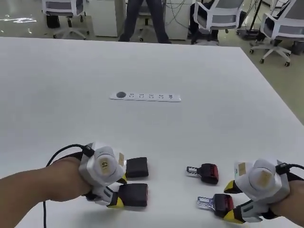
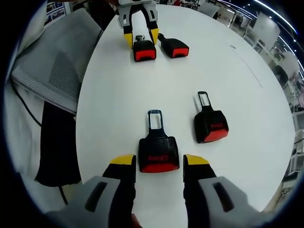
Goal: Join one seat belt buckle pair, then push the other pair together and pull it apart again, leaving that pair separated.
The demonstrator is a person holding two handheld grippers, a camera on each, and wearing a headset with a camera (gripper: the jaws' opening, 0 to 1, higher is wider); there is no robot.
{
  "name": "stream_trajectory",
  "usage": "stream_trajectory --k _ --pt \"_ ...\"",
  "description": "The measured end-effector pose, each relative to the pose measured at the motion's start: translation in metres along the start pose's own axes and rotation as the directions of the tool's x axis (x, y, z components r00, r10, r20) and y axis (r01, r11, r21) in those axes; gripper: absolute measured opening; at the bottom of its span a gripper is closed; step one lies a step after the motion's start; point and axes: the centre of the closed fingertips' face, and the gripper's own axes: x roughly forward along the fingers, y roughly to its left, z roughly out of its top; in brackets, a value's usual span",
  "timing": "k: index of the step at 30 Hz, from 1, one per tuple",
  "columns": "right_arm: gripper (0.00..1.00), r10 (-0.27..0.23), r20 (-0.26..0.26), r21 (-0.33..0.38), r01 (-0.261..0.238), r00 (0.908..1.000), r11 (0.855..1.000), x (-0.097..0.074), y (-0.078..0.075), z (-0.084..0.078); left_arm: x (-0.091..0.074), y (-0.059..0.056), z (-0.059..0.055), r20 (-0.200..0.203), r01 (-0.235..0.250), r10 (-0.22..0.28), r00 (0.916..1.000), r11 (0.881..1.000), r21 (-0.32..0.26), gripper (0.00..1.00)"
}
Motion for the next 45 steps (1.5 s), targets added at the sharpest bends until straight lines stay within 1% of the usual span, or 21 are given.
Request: stream_trajectory --k 2,5,8,10,12,15,19,22,26,28,35,39,45 --pt "0.36 0.005 -0.010 -0.011 -0.005 0.9999 1.000 0.002 -0.001 -0.002 0.002 0.000 0.001 0.004 0.009 -0.009 1.0000 1.000 0.001 0.36" --pt "0.34 0.015 -0.014 -0.017 -0.015 0.9998 1.000 0.003 -0.001 -0.003 0.003 -0.001 0.001 -0.003 0.019 -0.019 0.9998 1.000 0.007 0.35" --pt "0.33 0.032 -0.020 -0.020 -0.033 0.9993 0.999 0.005 0.001 -0.003 0.005 -0.004 0.003 0.008 0.030 -0.030 0.9995 1.000 -0.003 0.33" --pt "0.33 0.047 -0.011 -0.015 -0.047 0.9988 0.999 0.005 0.000 -0.003 0.005 -0.004 0.004 0.011 0.032 -0.032 0.9994 0.999 -0.008 0.33" --pt "0.33 0.057 -0.009 -0.041 -0.057 0.9983 0.998 0.007 0.000 -0.002 0.006 -0.006 0.005 0.009 0.033 -0.033 0.9994 0.999 0.006 0.33" --pt "0.33 0.068 -0.022 -0.070 -0.069 0.9975 0.995 0.008 0.002 -0.001 0.006 -0.005 0.004 -0.003 0.038 -0.038 0.9993 0.999 0.025 0.33" --pt "0.33 0.080 -0.036 -0.094 -0.083 0.9961 0.992 0.007 0.004 0.000 0.009 -0.007 0.004 -0.035 0.048 -0.047 0.9983 0.998 0.046 0.32" --pt "0.33 0.083 -0.050 -0.109 -0.088 0.9953 0.990 0.008 0.003 0.000 0.009 -0.008 0.004 -0.042 0.058 -0.056 0.9976 0.997 0.058 0.32" --pt "0.33 0.086 -0.057 -0.113 -0.092 0.9947 0.989 0.007 0.004 0.001 0.010 -0.008 0.004 -0.043 0.076 -0.073 0.9964 0.994 0.075 0.32" --pt "0.33 0.086 -0.055 -0.112 -0.092 0.9948 0.989 0.007 0.003 0.001 0.010 -0.009 0.005 -0.045 0.079 -0.077 0.9960 0.995 0.064 0.32" --pt "0.33 0.083 -0.055 -0.101 -0.089 0.9950 0.991 0.007 0.002 0.000 0.009 -0.008 0.004 -0.056 0.079 -0.076 0.9955 0.995 0.060 0.32" --pt "0.33 0.073 -0.044 -0.076 -0.077 0.9963 0.994 0.008 0.002 0.001 0.009 -0.008 0.004 -0.066 0.079 -0.075 0.9949 0.996 0.052 0.32" --pt "0.32 0.055 -0.040 -0.076 -0.058 0.9977 0.995 0.011 0.000 0.006 0.010 -0.008 0.004 -0.074 0.079 -0.076 0.9944 0.996 0.046 0.32"
